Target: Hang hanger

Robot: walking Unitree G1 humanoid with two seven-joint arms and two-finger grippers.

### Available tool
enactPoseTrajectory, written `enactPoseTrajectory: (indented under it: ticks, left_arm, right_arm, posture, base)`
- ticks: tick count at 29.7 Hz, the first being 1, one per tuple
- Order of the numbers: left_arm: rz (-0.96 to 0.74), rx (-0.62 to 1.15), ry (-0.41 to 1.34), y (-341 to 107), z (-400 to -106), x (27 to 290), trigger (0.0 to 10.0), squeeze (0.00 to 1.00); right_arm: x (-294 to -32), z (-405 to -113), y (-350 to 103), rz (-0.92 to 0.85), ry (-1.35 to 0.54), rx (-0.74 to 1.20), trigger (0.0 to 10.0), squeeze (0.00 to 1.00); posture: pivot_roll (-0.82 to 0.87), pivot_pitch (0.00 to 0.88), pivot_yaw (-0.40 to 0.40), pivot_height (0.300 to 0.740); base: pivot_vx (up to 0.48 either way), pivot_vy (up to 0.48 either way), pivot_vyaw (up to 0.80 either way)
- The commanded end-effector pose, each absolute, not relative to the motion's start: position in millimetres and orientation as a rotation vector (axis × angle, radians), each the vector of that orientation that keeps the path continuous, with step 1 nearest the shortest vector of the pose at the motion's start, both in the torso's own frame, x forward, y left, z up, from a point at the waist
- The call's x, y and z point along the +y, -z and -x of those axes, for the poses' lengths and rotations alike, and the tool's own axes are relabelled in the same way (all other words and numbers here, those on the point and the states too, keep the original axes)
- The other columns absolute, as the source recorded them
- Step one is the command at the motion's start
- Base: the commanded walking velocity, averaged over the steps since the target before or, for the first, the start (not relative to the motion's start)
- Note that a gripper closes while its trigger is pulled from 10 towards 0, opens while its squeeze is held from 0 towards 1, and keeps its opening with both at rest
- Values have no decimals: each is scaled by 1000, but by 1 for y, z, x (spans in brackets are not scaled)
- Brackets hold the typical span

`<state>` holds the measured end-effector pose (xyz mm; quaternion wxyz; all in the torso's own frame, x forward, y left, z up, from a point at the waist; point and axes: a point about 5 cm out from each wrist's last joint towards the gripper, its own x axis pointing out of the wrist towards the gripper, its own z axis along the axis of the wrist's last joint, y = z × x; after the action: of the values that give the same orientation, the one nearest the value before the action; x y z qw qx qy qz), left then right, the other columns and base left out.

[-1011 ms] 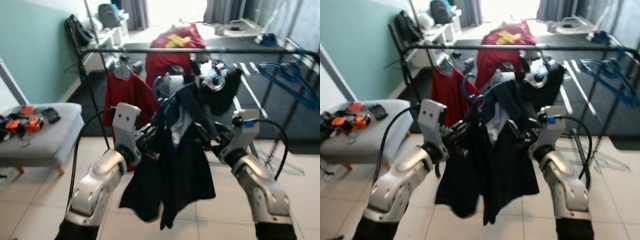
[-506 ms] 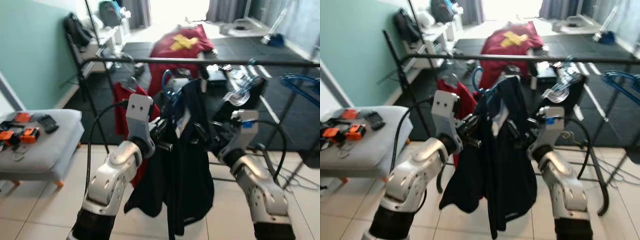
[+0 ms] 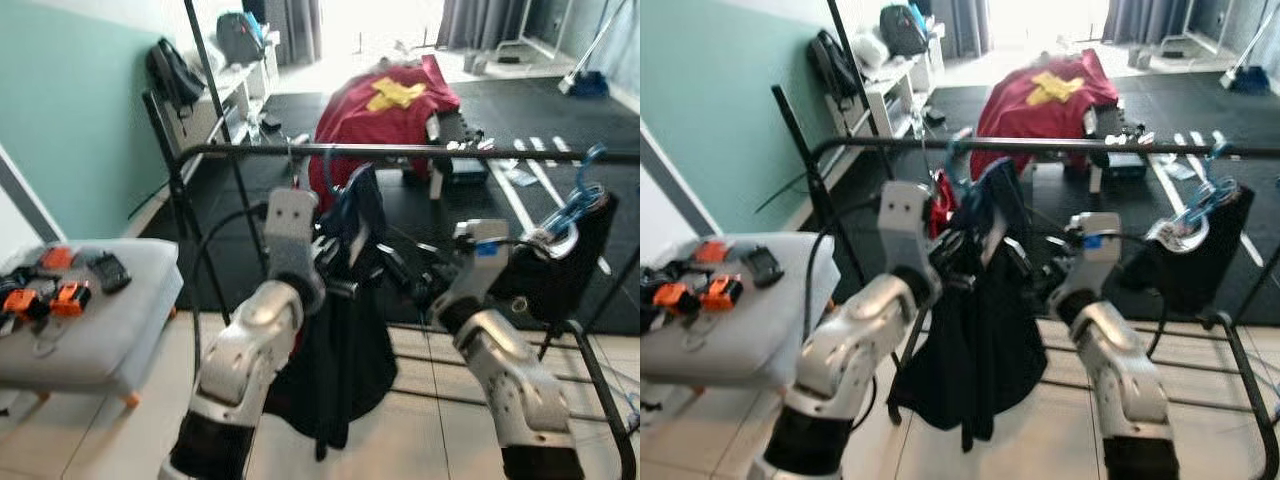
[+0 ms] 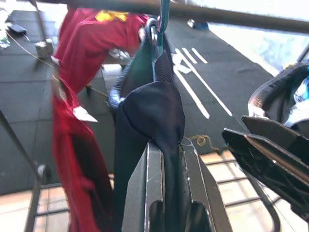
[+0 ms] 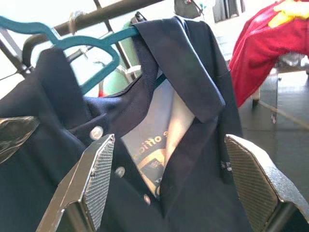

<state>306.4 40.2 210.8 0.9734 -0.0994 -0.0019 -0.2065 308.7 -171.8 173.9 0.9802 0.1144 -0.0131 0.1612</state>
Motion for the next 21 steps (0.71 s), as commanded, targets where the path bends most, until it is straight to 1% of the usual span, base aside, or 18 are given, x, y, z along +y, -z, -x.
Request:
enactPoseTrajectory:
  ticks: [1,2,7,16,21]
  left_arm:
    - [199,-34,401,-215,-308,45,10000,0]
    - [199,-35,408,-215,-307,44,10000,0]
    - [215,-21,419,-210,-305,43,10000,0]
    - [230,16,385,-199,-305,49,10000,0]
    - [220,21,307,-192,-308,65,10000,0]
  right_arm:
    - [-164,-307,-172,-251,-350,-22,10000,0]
    - [-164,-308,-172,-252,-349,-22,10000,0]
    - [-165,-308,-172,-255,-348,-22,10000,0]
    - [-161,-310,-172,-226,-381,-7,10000,0]
    - [-148,-308,-167,-149,-485,43,10000,0]
  posture:
    - [-189,0,61,740]
    - [-190,0,61,740]
    - [-193,2,61,740]
    - [-203,3,51,740]
    - [-204,1,42,740]
  base:
    - [0,0,0]
    - [0,0,0]
    - [0,-379,0]
    - [0,-424,0]
    - [0,-431,0]
